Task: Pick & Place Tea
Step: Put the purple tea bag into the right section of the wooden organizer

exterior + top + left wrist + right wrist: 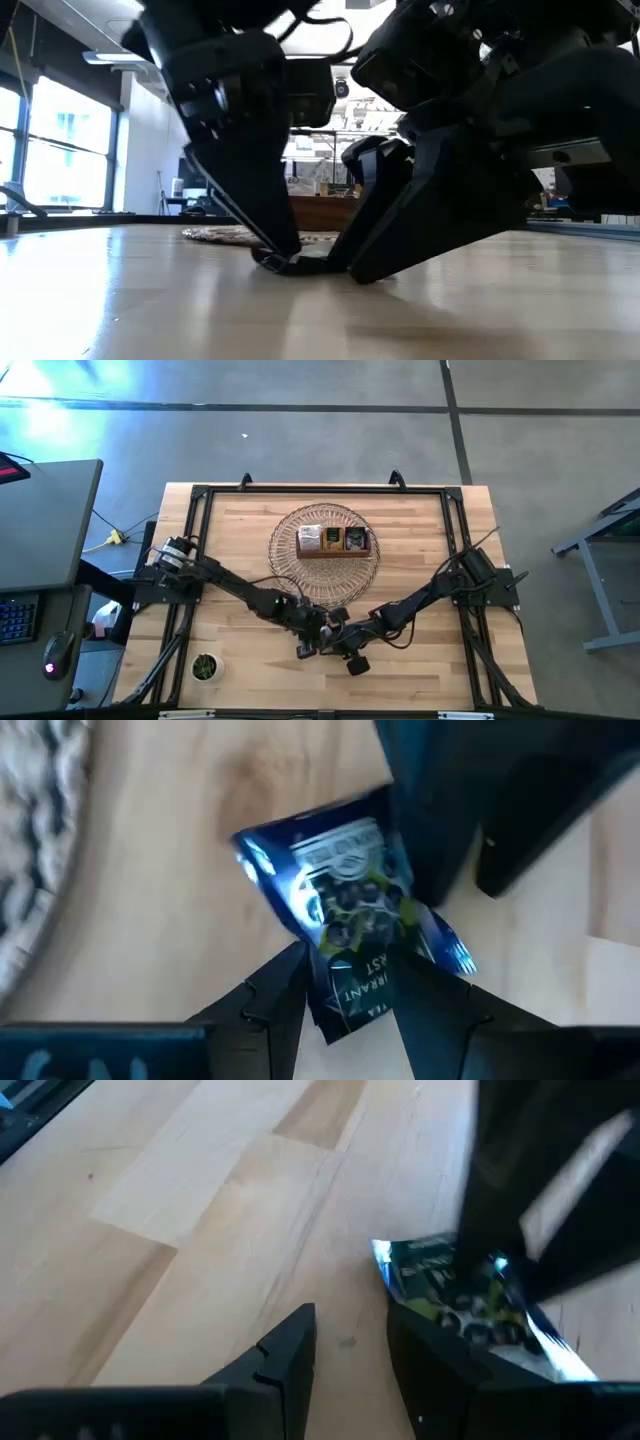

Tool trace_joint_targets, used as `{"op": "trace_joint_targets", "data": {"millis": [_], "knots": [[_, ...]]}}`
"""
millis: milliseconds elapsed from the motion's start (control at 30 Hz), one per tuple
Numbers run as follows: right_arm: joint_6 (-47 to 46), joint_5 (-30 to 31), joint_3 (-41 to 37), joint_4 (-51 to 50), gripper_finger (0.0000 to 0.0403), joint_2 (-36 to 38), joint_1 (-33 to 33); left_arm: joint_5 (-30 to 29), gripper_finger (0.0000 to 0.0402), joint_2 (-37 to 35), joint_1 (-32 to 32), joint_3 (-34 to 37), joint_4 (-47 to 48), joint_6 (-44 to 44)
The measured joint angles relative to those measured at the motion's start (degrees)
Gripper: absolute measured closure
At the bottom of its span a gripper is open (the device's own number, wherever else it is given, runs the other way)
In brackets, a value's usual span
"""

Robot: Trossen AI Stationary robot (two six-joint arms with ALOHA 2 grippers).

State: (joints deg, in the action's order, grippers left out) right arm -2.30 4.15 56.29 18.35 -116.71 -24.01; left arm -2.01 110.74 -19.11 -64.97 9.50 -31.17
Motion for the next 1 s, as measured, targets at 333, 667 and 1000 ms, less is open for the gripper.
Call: {"op": "trace_joint_targets", "data": {"millis": [333, 667, 1000], "knots": [[0.6, -0.2, -0.2, -1.9, 0.0278, 3.4, -1.4, 3.4, 0.026, 0.1, 5.1, 0.0, -0.3, 12.6], [8.7, 8.4, -0.2, -12.3, 0.0277, 12.1, -0.7, 5.3, 0.0259, -2.2, 4.2, -6.1, 7.5, 9.4], [11.8, 10.1, -2.1, -13.7, 0.0277, 7.2, 2.5, 1.7, 0.0259, -1.8, -0.5, -8.4, 12.6, -19.5]]}}
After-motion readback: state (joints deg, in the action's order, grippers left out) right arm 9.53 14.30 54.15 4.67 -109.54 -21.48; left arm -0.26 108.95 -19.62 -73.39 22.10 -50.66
